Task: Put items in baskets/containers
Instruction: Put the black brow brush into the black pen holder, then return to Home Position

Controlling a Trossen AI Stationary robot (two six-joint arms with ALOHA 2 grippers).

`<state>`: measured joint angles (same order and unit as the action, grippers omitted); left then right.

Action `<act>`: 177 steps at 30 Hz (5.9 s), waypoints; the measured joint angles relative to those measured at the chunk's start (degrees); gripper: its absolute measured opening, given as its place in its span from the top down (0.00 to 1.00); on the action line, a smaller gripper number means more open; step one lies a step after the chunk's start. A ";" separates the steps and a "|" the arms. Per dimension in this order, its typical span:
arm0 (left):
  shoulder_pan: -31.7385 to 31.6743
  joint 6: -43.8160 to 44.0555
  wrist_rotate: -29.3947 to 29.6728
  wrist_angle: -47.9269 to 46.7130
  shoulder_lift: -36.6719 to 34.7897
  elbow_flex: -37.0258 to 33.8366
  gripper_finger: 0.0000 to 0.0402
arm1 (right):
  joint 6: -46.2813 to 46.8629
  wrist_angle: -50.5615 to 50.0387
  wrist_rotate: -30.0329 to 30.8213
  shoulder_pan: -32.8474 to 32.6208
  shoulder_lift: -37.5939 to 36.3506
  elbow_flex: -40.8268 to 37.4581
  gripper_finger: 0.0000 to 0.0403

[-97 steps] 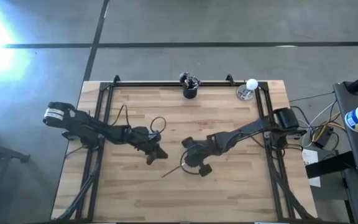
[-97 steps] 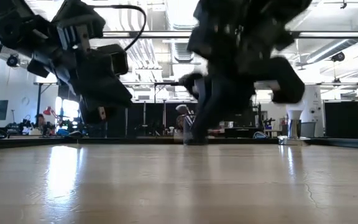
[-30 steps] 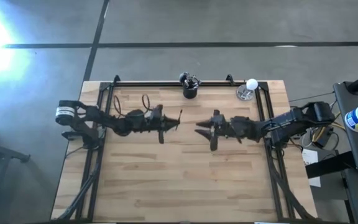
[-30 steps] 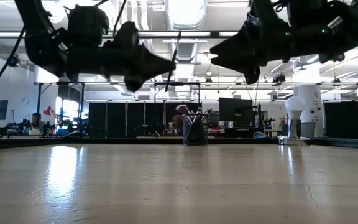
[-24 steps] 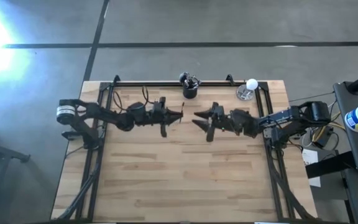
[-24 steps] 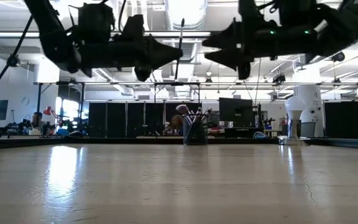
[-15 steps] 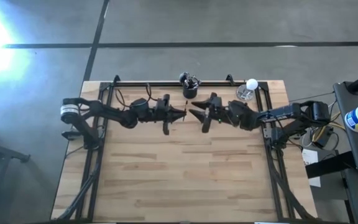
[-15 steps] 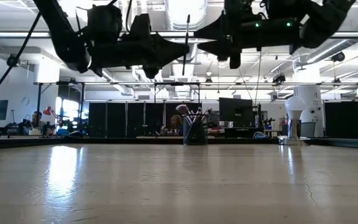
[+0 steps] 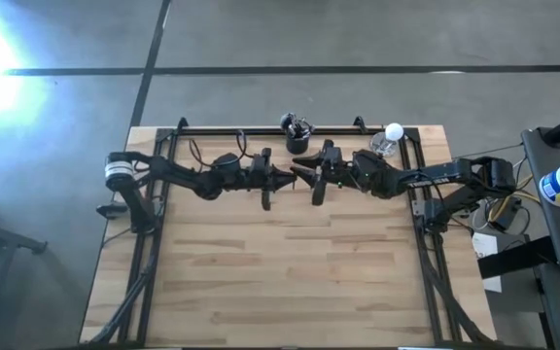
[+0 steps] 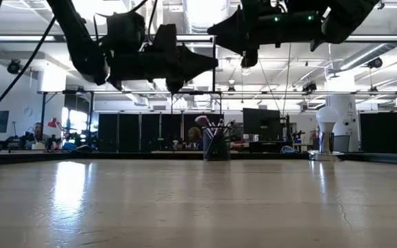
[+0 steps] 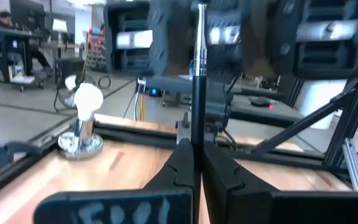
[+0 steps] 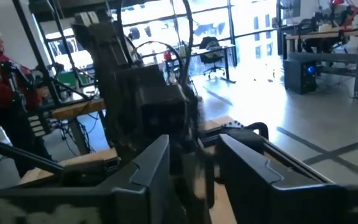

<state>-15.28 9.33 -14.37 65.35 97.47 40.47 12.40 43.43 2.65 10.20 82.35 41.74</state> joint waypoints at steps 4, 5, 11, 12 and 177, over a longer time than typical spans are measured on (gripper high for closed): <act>0.01 0.25 0.01 -0.43 0.08 0.13 0.98 | -0.56 -0.36 -0.12 0.00 0.00 -0.07 0.77; 0.01 0.25 0.00 -0.44 0.01 0.13 0.98 | -0.88 -0.43 -0.13 0.00 0.00 -0.07 0.80; -0.01 1.47 0.03 -1.58 -0.10 0.15 0.94 | -2.38 -0.49 -0.06 0.56 0.00 -0.07 0.96; -0.04 1.98 0.10 -2.13 -0.25 0.15 0.93 | -2.51 -0.62 -0.05 0.92 0.00 -0.07 0.96; -9.54 0.56 13.84 -64.13 -96.51 -40.13 1.00 | -9.53 -42.08 1.88 9.20 -78.12 -41.23 0.98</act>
<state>-24.82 9.89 -0.54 1.21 0.95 0.34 2.87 1.34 4.54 19.40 4.23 0.51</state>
